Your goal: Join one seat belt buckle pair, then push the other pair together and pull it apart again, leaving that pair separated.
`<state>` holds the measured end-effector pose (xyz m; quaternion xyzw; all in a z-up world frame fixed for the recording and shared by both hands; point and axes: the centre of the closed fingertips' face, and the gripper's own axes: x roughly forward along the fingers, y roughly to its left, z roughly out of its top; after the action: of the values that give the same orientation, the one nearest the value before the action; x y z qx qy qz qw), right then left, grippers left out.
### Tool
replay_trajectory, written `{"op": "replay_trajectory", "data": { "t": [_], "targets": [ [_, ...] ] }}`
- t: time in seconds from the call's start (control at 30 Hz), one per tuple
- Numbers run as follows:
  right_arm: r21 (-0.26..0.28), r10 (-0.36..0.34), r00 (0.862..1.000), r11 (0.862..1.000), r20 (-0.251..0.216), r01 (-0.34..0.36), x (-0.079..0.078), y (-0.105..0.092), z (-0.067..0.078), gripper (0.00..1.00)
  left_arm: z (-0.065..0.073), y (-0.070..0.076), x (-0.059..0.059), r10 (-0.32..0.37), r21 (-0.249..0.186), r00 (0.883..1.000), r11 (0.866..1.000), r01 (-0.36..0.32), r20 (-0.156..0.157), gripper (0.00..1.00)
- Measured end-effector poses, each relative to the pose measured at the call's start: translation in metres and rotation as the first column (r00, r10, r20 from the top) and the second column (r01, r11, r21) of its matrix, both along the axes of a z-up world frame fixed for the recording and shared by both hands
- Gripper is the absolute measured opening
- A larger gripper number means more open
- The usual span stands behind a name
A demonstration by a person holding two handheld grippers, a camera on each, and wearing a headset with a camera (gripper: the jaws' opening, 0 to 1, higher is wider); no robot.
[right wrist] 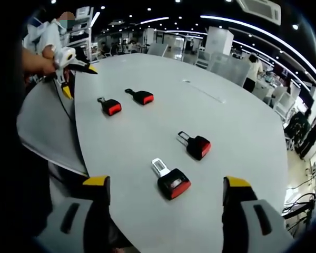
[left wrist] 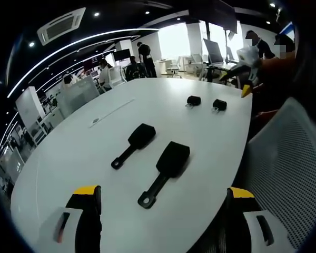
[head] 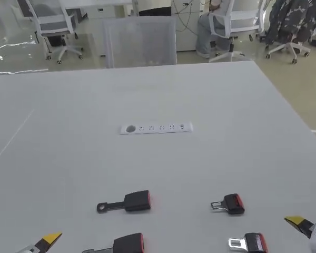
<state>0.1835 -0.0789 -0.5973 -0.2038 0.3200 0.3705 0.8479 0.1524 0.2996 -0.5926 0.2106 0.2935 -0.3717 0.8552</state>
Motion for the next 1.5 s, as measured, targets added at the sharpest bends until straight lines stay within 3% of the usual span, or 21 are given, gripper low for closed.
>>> {"op": "replay_trajectory", "data": {
  "t": [0.57,0.73,0.87,1.03,1.2,1.3,1.5],
  "targets": [
    [0.006,-0.015,1.0,1.0,-0.004,0.015,0.003,-0.005,-0.002,0.81,-0.005,0.004,0.002,0.0,0.02,1.0,1.0,0.001,-0.01,1.0],
    [-0.014,0.008,1.0,1.0,-0.017,-0.009,0.006,-0.006,-0.005,0.76,-0.011,-0.006,0.005,-0.064,0.058,0.998,0.996,0.066,-0.025,0.97],
    [-0.036,0.038,0.999,0.999,-0.017,-0.039,0.01,-0.005,-0.006,0.71,-0.015,-0.014,0.014,-0.087,0.081,0.996,0.993,0.089,-0.029,0.92],
    [-0.022,0.07,0.996,0.997,-0.057,-0.071,0.012,0.002,-0.012,0.67,-0.022,-0.027,0.028,-0.141,0.106,0.989,0.984,0.144,-0.041,0.82],
    [-0.045,0.125,0.988,0.991,-0.09,-0.129,0.011,0.007,-0.02,0.63,-0.029,-0.038,0.043,-0.169,0.11,0.982,0.978,0.177,-0.08,0.69],
    [-0.059,0.163,0.981,0.984,-0.104,-0.169,0.011,0.011,-0.024,0.58,-0.037,-0.041,0.05,-0.186,0.136,0.978,0.971,0.198,-0.097,0.58],
    [-0.109,0.233,0.966,0.963,-0.115,-0.245,0.017,0.011,-0.037,0.52,-0.05,-0.05,0.053,-0.239,0.158,0.962,0.953,0.259,-0.133,0.55]
  ]
}}
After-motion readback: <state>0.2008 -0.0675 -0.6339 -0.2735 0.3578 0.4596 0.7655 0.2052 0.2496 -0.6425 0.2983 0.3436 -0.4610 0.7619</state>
